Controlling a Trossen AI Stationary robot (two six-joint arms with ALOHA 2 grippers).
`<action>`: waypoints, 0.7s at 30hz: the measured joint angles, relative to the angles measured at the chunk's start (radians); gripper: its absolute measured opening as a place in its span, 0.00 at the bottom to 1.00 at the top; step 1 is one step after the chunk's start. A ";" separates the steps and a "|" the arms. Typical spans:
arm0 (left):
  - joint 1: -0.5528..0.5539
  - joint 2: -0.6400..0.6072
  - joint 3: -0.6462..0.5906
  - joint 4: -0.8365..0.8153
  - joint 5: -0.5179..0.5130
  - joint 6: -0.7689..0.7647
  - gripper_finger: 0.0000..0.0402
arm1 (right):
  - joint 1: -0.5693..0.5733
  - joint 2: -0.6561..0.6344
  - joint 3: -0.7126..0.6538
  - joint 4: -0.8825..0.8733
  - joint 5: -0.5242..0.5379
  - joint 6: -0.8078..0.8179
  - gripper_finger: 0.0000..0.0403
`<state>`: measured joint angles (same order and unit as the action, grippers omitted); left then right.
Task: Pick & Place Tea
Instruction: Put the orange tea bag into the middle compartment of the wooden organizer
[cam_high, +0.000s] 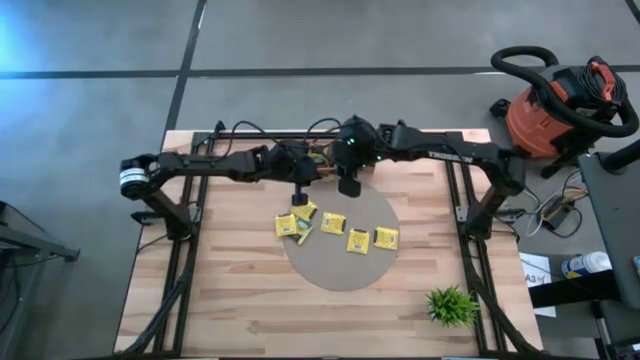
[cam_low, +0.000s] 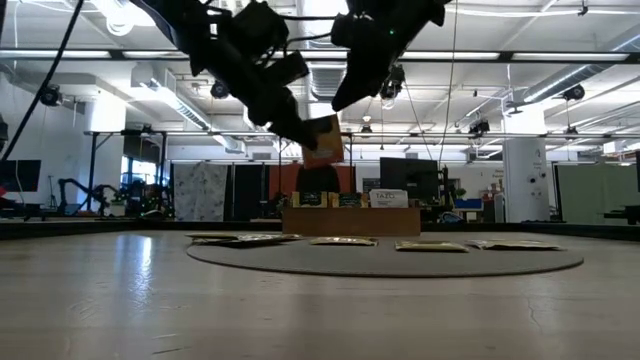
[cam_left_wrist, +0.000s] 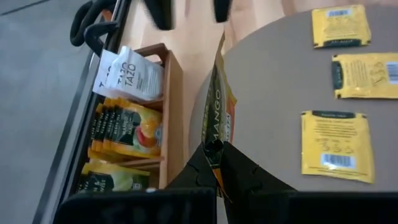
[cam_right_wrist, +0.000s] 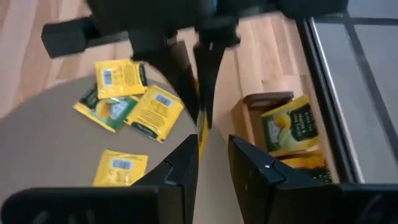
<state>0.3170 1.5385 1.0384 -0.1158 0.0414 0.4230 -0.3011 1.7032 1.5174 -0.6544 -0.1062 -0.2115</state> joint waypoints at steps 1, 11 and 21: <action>0.004 0.013 0.009 -0.001 0.000 0.006 0.01 | -0.006 0.012 0.021 -0.018 0.000 -0.017 0.21; 0.020 0.130 0.157 -0.041 0.001 0.067 0.01 | -0.021 0.062 0.072 -0.127 -0.007 -0.063 0.21; 0.020 0.146 0.186 -0.089 0.001 0.073 0.01 | -0.026 0.060 0.067 -0.134 0.054 -0.070 0.21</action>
<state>0.3370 1.6848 1.2243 -0.2051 0.0420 0.4961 -0.3275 1.7630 1.5845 -0.7879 -0.0522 -0.2820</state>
